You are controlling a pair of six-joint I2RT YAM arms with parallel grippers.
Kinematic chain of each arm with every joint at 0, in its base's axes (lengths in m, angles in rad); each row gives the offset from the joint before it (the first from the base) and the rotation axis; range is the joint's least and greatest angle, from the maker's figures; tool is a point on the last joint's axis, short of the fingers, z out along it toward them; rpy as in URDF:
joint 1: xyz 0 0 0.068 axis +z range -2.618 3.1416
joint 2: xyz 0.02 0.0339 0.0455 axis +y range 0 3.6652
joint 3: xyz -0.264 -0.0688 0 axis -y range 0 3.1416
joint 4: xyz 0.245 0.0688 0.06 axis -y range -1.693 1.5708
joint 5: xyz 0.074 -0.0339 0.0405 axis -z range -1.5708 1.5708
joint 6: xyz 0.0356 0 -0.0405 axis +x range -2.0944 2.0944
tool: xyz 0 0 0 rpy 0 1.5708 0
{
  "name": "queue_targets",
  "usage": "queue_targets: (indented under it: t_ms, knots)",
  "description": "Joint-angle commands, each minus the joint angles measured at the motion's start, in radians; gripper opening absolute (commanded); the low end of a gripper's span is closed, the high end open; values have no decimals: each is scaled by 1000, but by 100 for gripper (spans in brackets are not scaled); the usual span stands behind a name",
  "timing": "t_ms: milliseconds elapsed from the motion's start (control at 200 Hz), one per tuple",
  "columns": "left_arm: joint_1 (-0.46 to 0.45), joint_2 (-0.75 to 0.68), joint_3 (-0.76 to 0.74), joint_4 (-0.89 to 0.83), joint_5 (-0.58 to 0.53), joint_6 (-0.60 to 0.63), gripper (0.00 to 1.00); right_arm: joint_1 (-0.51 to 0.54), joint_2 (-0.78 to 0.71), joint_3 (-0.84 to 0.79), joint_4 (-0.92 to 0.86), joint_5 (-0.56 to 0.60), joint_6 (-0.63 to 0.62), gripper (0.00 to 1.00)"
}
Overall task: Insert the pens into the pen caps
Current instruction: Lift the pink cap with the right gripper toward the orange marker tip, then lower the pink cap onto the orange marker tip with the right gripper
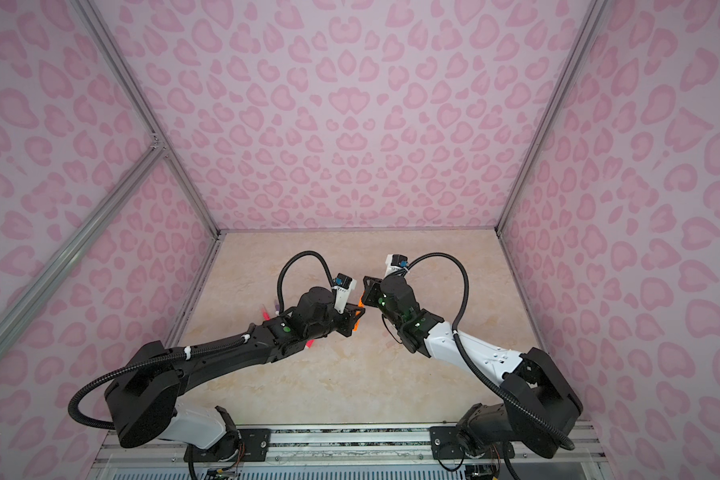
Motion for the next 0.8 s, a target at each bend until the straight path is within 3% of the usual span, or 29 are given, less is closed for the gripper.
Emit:
queue_targets:
  t_ms: [0, 800]
  knots:
    - [0, 7, 11, 15, 9, -7, 3, 4, 10, 6, 19, -9, -15, 0]
    - [1, -2, 6, 15, -9, -11, 3, 19, -5, -6, 36, 4, -29, 0]
